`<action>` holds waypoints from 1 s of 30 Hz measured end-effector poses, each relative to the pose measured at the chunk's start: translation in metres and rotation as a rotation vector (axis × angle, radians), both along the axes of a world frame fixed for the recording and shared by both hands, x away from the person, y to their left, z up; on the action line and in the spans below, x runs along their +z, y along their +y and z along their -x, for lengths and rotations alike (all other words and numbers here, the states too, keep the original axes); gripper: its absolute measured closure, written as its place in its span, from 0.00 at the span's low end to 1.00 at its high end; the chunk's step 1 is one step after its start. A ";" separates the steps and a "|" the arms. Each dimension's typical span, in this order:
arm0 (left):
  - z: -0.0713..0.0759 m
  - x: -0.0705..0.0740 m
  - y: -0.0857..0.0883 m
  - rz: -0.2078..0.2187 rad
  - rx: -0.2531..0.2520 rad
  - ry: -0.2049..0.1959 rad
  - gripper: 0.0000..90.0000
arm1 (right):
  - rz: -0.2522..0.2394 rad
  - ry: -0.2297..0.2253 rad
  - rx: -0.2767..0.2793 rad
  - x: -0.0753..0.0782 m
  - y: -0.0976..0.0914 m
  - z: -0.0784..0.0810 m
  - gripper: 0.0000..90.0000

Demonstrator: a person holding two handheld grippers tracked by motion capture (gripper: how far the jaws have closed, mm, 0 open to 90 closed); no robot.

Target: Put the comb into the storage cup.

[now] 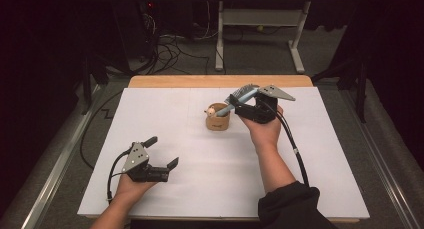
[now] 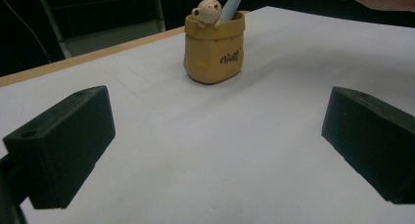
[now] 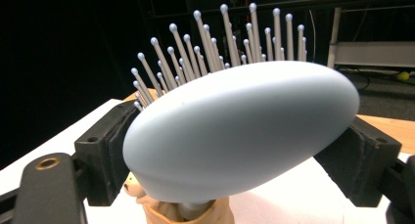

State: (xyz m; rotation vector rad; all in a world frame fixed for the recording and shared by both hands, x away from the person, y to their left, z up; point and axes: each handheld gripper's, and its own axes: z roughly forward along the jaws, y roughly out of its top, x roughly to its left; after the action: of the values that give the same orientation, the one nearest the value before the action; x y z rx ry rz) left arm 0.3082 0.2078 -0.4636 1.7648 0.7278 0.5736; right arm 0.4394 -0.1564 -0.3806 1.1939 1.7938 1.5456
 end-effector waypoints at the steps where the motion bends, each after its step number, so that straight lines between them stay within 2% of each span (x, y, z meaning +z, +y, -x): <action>1: 0.000 0.000 0.000 0.000 0.000 0.001 0.00 | 0.000 0.002 -0.002 -0.001 -0.001 0.000 0.19; 9: 0.000 0.000 0.000 0.001 0.000 0.001 0.00 | -0.008 0.019 -0.008 -0.005 -0.007 0.001 0.19; 30: 0.000 0.000 0.000 0.001 0.000 0.001 0.00 | -0.003 0.015 0.002 -0.005 -0.008 0.002 0.14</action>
State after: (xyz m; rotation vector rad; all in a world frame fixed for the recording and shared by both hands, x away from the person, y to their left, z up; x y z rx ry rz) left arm 0.3085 0.2079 -0.4638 1.7645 0.7289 0.5721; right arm 0.4379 -0.1643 -0.3859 1.2083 1.8035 1.5448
